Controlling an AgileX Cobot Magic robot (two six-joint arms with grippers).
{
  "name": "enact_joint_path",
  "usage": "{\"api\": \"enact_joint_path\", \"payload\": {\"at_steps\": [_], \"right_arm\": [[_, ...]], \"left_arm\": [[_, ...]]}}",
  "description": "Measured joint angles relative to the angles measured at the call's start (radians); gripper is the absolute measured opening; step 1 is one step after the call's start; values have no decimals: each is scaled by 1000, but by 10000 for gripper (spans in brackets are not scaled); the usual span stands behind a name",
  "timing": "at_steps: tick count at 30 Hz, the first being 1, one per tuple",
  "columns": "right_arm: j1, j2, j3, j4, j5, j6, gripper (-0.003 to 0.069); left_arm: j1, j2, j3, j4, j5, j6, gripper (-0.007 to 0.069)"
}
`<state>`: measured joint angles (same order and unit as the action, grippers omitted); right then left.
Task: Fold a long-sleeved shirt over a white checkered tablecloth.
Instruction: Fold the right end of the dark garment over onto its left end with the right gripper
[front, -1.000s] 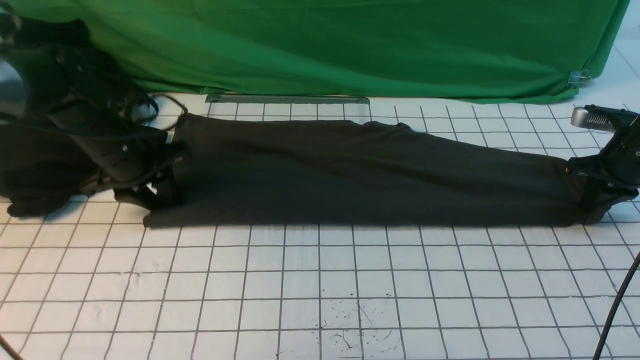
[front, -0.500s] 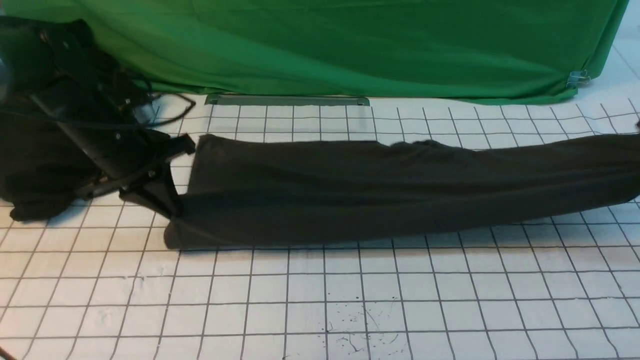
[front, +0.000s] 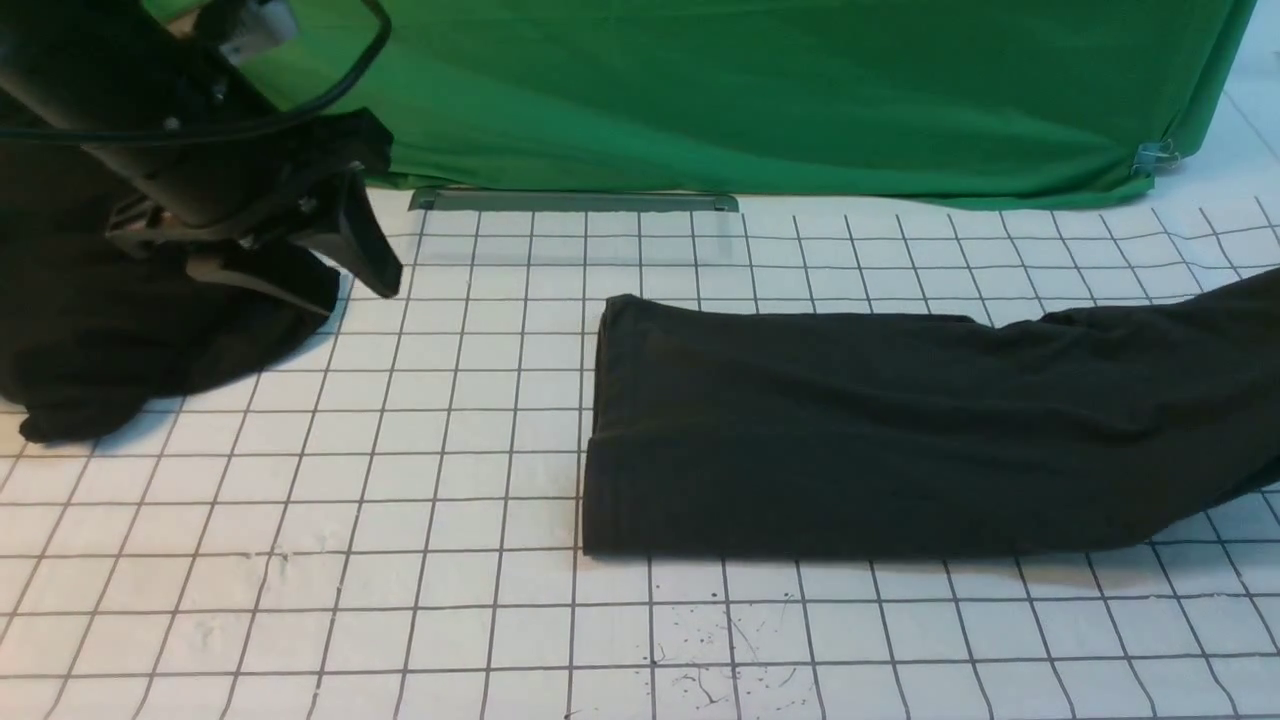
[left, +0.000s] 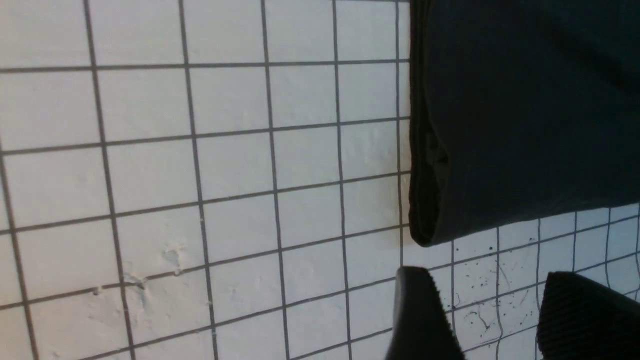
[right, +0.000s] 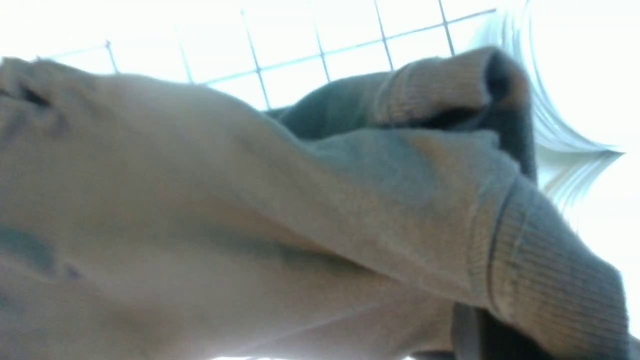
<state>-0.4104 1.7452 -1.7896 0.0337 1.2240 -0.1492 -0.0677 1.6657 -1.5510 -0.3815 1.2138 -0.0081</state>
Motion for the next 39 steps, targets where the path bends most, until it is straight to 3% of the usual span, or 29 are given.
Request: {"api": "enact_joint_path", "payload": {"at_steps": [4,9,10,11,14,18,19,20,24,26,28,31,35,39], "right_arm": [[79,-52,0,7,-1,77,18],[367,-105,0,46,-2,225,18],[380,-105,0,47,-2,225,18],[482,-91,0,51,-8,266,18],[662,-34,0,52,-46,319,20],[815,60,0,50,-136,360,35],[882,121,0,50,-194,376,59],[890,129,0,50,-201,376,63],[1023,310,0,53,-349,423,229],[1043,343,0,53,-360,432,304],[1062,373,0,57,-351,443,434],[1056,358,-25,51,-271,424,511],[1007,257,-81,-4,-73,343,538],[933,101,-41,-34,-33,286,541]], "left_arm": [[-4,1,1,2,-2,8,356],[-4,1,1,2,-55,8,357],[-4,1,2,2,-55,8,357],[-4,1,2,2,-59,8,357],[-4,1,2,2,-68,8,357],[-4,1,2,2,-109,18,357],[-4,1,2,2,-124,20,357],[-4,1,2,2,-125,20,357],[-4,1,2,2,-137,26,357],[-4,1,2,2,-141,28,357],[-4,2,2,7,-141,31,357],[-4,5,2,9,-143,31,357],[-4,13,2,10,-131,31,357],[-4,25,15,6,-56,31,357]]}}
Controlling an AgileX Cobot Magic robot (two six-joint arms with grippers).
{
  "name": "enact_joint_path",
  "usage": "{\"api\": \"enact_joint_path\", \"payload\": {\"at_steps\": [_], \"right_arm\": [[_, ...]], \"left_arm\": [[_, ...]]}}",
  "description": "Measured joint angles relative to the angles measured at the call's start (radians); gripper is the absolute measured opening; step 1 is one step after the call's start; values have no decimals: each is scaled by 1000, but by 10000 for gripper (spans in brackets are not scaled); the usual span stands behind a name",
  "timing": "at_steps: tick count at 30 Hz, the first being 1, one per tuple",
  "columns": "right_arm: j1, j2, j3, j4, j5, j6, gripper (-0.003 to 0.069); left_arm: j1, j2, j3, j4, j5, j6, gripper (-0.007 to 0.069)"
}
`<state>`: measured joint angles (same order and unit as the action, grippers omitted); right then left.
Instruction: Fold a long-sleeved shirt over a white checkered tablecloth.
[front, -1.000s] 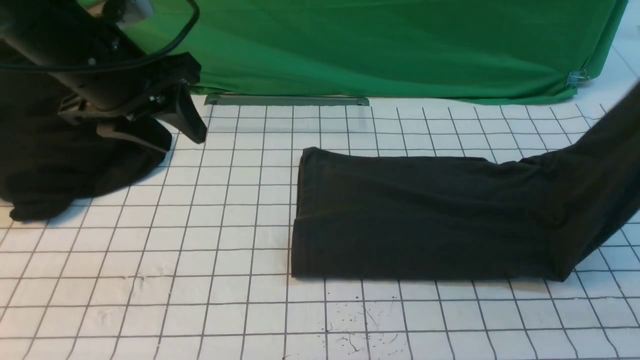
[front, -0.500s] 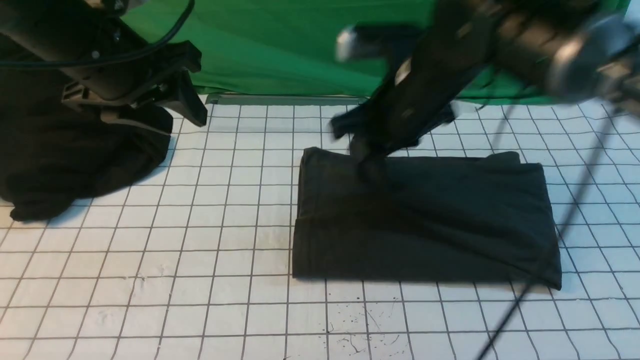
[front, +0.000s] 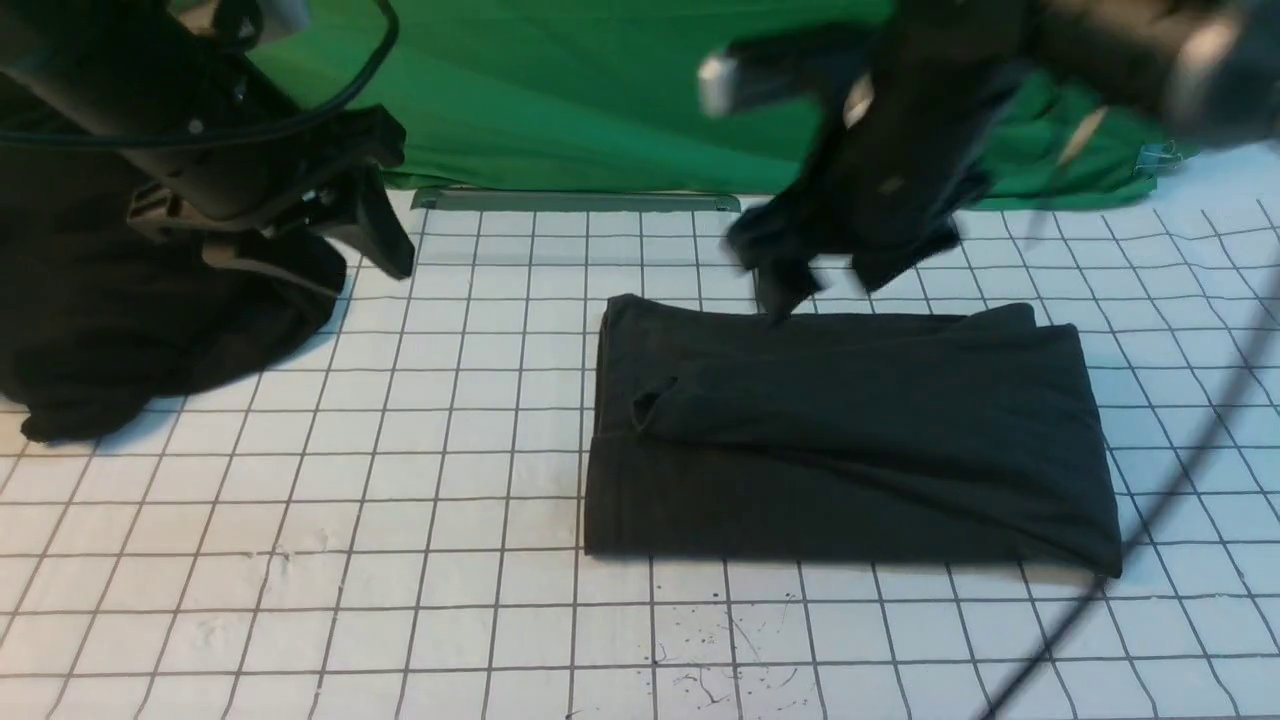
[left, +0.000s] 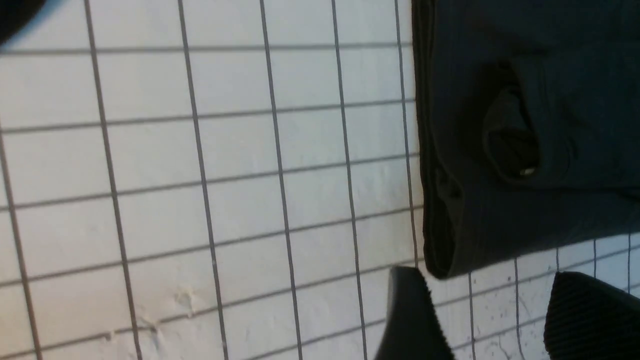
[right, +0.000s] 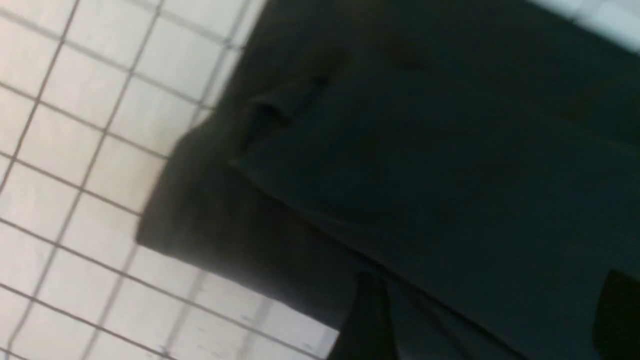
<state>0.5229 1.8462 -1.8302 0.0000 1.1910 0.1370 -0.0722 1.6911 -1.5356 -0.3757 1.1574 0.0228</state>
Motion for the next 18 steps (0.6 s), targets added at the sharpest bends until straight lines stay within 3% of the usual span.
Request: {"api": "enact_joint_path", "payload": {"at_steps": [4,8,15,18], "right_arm": [[-98,-177,148,-17,8,-34,542],[-191,-296,402,-20,-1,-62,543],[-326,-276,819,-14,-254,-79,553],[-348,-220,861,-13,-313,-80,589]], "left_arm": [[-15,0,71,-5,29,3,357],[-80,0,199,-10,-47,3,357],[-245,65,308,-29,-221,-10,360],[-278,114,307,-32,-254,-16,381]]}}
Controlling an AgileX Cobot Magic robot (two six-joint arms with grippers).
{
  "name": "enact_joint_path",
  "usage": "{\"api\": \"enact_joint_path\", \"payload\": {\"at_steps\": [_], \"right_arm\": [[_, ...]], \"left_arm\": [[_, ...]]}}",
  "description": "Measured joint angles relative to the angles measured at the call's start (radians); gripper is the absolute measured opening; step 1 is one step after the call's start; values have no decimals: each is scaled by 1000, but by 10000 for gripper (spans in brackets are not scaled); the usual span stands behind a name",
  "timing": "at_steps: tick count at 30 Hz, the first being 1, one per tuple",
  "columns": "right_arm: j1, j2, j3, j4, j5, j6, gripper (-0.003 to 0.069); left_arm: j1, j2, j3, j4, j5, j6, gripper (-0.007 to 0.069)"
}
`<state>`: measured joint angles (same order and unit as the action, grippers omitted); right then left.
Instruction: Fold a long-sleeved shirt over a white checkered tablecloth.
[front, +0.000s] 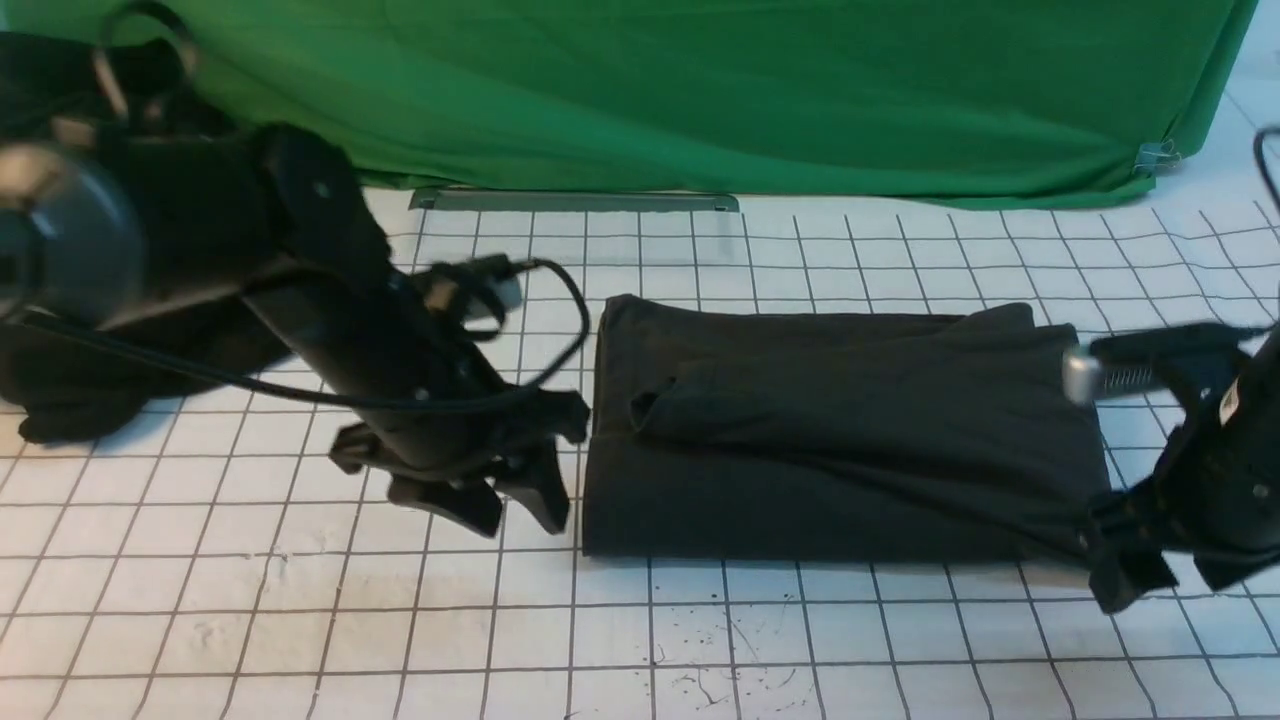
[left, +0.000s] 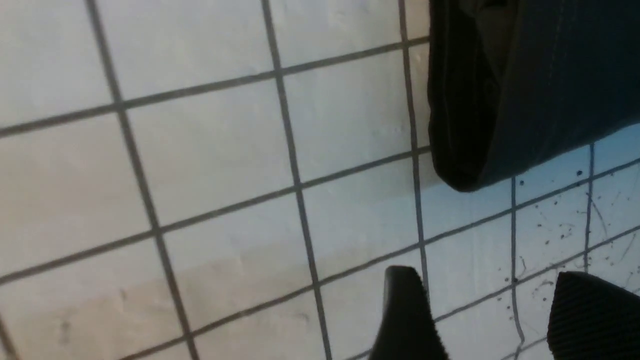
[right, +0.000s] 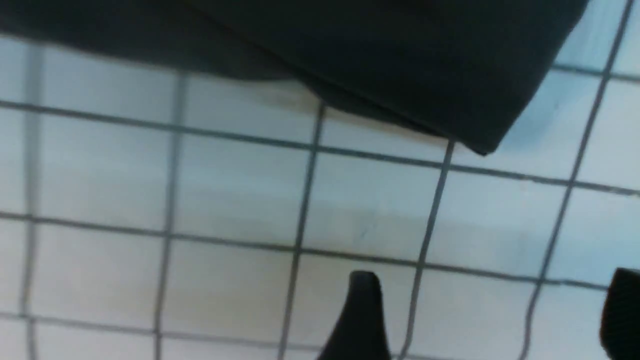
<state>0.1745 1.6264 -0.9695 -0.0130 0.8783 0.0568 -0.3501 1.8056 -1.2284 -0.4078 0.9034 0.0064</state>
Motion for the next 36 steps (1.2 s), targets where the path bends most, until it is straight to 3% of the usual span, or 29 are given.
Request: {"api": "enact_joint_path", "payload": {"at_steps": [6,12,13,16,17,18,21,22,23,25,33,36], "right_arm": [[-1,80,0,6,-125,-3,607],[-1,128,-21,5,-193,-19,538],[-1,141,-22,5,-221,-23,494],[-1,148,-23,5,-237,-26,416],[-1,149,-23,5,-243,-31,360],[-1,149,-23,5,-247,-57,231],[-1,148,-24,8,-242,-71,74],[-1,148,-24,8,-241,-73,69],[-1,139,-24,13,-226,-78,53],[-1,120,-24,13,-191,-78,53],[-1,42,-20,13,10,-77,53],[-1,41,1,13,16,-76,53]], "left_arm": [[-8,83,-3,-11,-77,-6,466],[-8,103,-9,-40,-146,-6,501],[-8,108,-9,-68,-150,0,492],[-8,118,-9,-111,-152,29,452],[-8,123,-9,-130,-152,44,416],[-8,131,-9,-166,-153,66,317],[-8,140,-9,-211,-147,88,126],[-8,140,-9,-212,-146,89,113],[-8,138,-9,-222,-140,98,46],[-8,131,-9,-224,-126,99,12],[-22,41,11,-215,-43,100,5],[-57,12,61,-206,-40,100,5]]}}
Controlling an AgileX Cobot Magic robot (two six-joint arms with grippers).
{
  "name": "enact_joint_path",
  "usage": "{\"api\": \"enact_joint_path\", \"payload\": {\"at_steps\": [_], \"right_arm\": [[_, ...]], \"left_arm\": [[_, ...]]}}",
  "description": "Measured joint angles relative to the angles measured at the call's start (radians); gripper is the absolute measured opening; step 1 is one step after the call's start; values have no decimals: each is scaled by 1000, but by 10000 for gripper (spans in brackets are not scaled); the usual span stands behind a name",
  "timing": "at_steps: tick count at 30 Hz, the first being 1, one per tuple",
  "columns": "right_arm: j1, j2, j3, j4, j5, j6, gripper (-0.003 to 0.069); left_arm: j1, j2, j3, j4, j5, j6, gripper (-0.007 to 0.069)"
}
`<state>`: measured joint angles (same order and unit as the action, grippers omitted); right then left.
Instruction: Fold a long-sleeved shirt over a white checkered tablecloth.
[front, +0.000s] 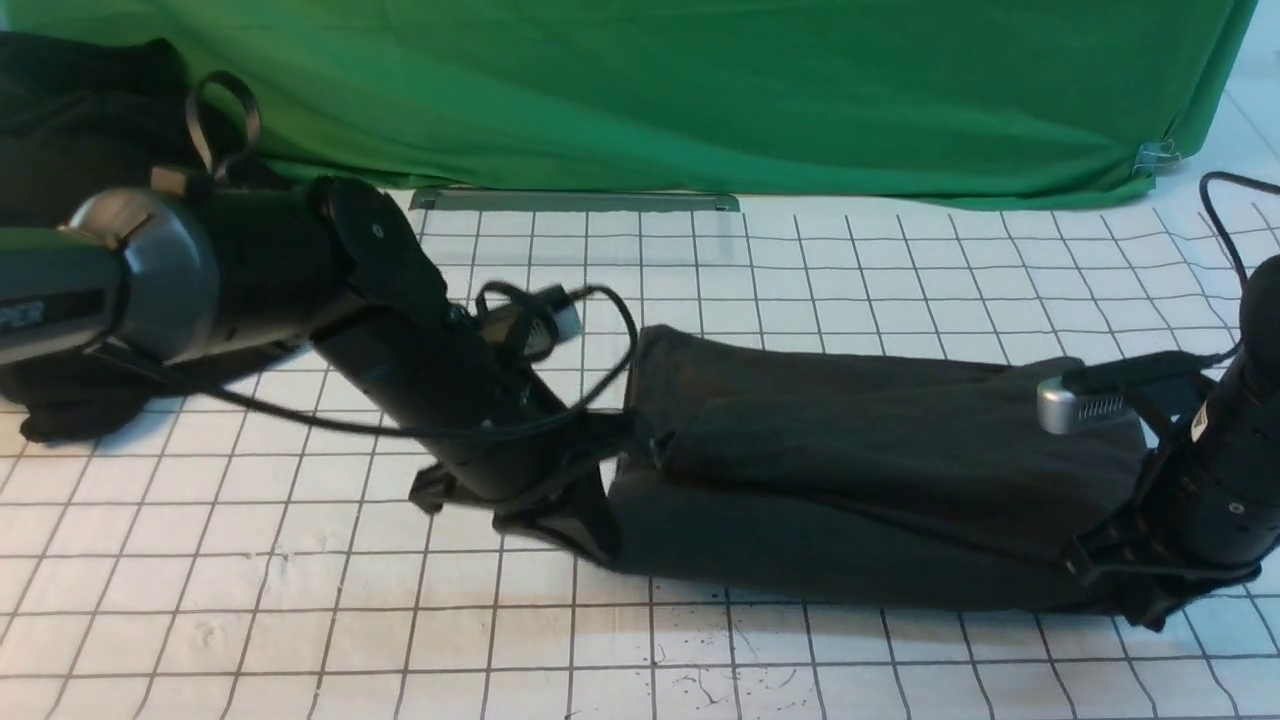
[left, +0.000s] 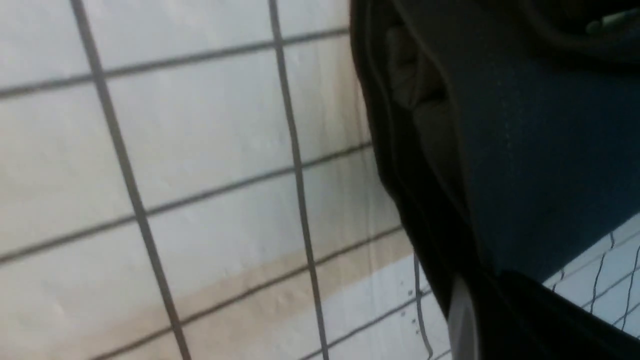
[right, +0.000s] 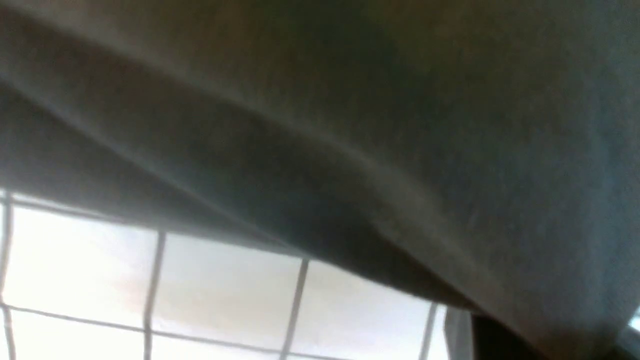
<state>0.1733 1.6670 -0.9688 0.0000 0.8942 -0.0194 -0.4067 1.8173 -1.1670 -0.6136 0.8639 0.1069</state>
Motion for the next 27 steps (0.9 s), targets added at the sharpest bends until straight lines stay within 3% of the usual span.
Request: {"api": "enact_joint_path", "payload": {"at_steps": [6,14,21,22,24,27], "right_arm": [[0,0,78,0,-35,1,53],[0,0,86,-7,-68,1,108],[0,-16,43,-9,4,1,407],[0,-16,43,-9,9,1,416],[0,-54,-16,-9,103,1,526],[0,-107,-54,-9,191,0,570]], "left_arm": [[-95,-14,88,9,-30,-1,5],[-109,-15,91,23,-41,-6,5],[-110,-39,87,54,-12,-30,62],[-110,-42,87,57,-8,-35,72],[-110,-91,69,98,9,-75,151],[-110,-142,54,135,26,-96,242]]}}
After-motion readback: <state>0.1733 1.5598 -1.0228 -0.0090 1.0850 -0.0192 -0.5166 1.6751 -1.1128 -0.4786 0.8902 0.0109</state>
